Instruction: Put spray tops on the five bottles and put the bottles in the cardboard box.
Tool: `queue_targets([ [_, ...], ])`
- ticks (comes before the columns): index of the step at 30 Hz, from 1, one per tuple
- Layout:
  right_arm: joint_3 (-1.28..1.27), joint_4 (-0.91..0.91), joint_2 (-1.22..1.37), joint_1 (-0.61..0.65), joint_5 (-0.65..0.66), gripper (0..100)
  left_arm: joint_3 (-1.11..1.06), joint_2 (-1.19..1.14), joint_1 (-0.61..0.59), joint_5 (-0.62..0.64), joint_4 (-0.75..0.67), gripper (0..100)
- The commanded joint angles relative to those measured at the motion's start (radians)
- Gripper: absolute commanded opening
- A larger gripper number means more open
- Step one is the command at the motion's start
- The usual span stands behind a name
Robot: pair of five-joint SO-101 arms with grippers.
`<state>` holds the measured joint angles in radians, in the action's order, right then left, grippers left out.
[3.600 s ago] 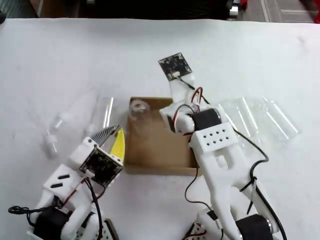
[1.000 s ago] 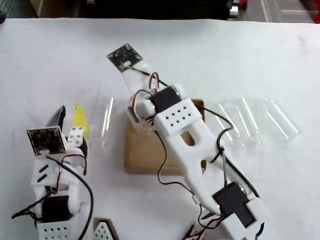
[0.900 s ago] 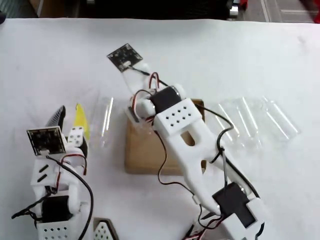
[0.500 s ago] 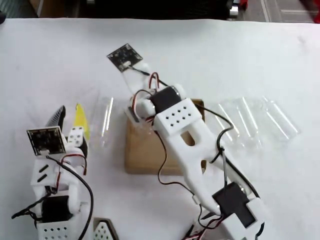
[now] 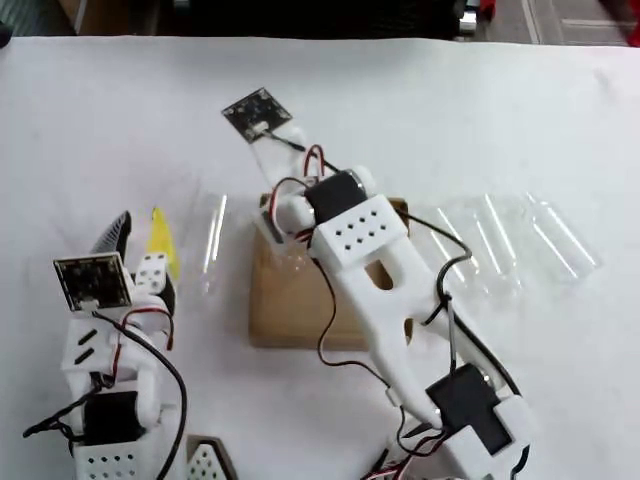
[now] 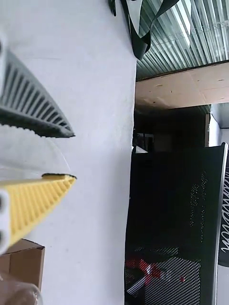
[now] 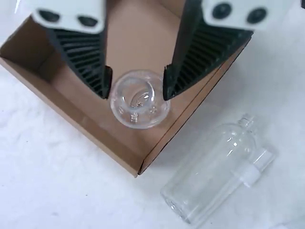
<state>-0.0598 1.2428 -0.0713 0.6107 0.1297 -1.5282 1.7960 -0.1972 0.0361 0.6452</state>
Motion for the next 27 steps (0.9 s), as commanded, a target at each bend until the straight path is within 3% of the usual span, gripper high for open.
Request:
queue_targets([
  [1, 0.035, 0.010, -0.007, -0.016, -0.005, 18.7, 0.012, 0.004, -0.008, 0.012, -0.028, 13],
  [15, 0.037, -0.031, -0.007, -0.018, -0.002, 1.9, 0.012, 0.004, -0.008, 0.012, -0.028, 13],
  [27, 0.038, -0.148, -0.007, -0.058, -0.002, 1.7, 0.012, 0.004, -0.008, 0.012, -0.028, 13],
])
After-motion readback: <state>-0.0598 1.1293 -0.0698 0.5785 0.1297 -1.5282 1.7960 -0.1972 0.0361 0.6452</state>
